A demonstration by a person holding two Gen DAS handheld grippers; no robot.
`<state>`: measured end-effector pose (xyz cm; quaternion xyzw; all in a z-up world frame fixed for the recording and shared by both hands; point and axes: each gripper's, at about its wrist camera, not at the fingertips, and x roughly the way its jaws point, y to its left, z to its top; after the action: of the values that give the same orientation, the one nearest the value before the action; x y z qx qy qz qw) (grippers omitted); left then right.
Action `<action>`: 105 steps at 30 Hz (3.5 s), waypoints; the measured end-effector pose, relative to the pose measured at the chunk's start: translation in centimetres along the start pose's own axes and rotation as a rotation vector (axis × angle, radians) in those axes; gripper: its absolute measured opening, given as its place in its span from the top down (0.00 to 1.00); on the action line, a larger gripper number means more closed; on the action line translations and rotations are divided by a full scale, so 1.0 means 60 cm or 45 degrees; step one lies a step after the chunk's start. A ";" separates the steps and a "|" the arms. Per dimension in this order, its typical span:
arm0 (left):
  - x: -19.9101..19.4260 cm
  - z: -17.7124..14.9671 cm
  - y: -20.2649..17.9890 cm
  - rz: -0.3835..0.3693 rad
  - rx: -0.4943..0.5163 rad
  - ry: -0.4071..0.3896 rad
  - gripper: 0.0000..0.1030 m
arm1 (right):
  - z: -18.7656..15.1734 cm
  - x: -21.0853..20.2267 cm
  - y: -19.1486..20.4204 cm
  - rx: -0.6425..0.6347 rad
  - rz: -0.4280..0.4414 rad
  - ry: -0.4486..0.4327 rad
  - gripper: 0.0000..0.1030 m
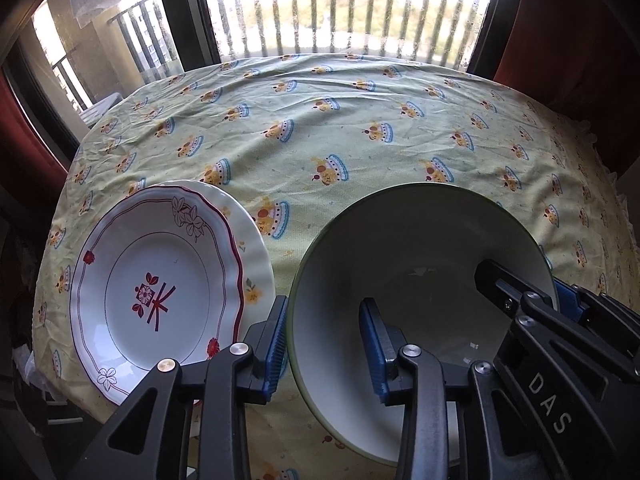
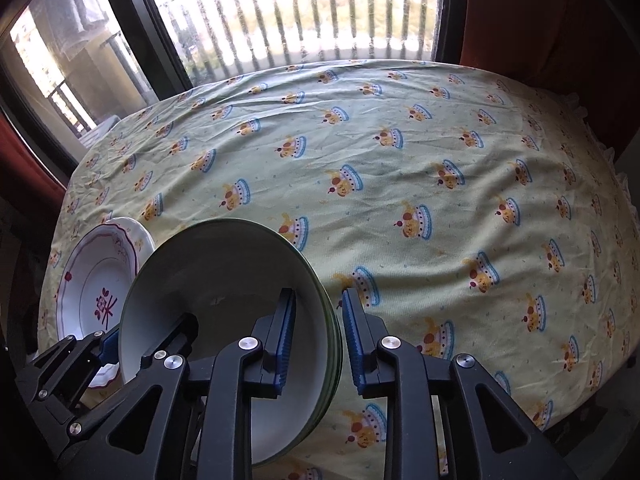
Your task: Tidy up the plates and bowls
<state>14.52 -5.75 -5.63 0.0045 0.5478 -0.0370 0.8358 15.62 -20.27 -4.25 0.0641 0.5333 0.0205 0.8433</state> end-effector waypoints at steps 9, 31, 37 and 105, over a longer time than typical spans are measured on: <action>0.001 0.012 0.026 -0.060 -0.002 0.003 0.46 | -0.001 -0.023 -0.006 0.061 -0.026 -0.030 0.39; 0.066 0.031 0.013 -0.444 0.182 0.187 0.56 | -0.010 -0.008 0.003 0.299 -0.251 0.101 0.39; 0.078 0.036 0.029 -0.527 0.131 0.242 0.51 | -0.008 -0.006 0.010 0.303 -0.253 0.102 0.39; -0.039 0.039 -0.013 -0.224 -0.009 0.069 0.57 | 0.038 -0.032 -0.049 0.194 0.241 0.191 0.64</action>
<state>15.66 -6.49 -2.53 -0.0456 0.5687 -0.1081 0.8141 16.78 -23.56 -1.94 0.1762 0.5865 0.0639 0.7880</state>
